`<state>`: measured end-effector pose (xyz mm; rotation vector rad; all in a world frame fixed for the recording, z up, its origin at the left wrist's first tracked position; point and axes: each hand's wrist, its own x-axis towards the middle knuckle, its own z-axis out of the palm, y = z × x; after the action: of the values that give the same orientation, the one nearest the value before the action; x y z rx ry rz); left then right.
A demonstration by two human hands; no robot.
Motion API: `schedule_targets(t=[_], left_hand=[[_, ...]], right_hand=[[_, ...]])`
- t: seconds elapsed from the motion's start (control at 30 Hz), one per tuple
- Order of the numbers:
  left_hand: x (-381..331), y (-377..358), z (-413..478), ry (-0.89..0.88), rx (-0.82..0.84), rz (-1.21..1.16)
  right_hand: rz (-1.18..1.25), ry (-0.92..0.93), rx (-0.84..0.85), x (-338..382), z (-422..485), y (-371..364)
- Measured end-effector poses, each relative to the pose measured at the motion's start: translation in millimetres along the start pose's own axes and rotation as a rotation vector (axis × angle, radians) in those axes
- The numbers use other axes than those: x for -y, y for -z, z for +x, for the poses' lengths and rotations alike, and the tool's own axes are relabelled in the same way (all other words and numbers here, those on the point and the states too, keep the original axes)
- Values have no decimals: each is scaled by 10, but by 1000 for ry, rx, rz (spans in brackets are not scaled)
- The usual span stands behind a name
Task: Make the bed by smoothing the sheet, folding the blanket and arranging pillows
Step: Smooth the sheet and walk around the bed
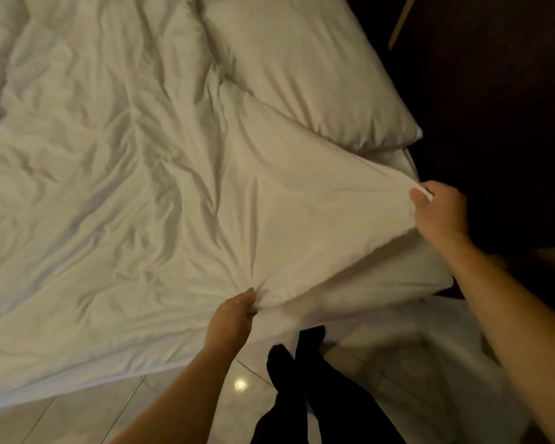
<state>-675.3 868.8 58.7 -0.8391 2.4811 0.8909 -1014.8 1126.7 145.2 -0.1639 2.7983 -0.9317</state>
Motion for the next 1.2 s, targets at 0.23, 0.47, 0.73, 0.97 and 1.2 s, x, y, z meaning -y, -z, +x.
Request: schedule_targets(t=[0.23,0.47,0.73,0.97,1.2], left_hand=[[-76,-311,-649,-100,124,31],[39,-674,-905,-114,177,91],[4,-780,-647,-29,109,75],[-193,-912,-439,-11,176,-34],[-300,-994,-220,24,183,-54]], right_hand=[[-155,-105,-84,-441,-893,449],[-255,-130,-5,-742,-1317,365],[-273,-101,70,-895,-1198,267],[-318,-108,113,-1027,-1074,72],[-400,-2,283,-1086,-1050,-347]])
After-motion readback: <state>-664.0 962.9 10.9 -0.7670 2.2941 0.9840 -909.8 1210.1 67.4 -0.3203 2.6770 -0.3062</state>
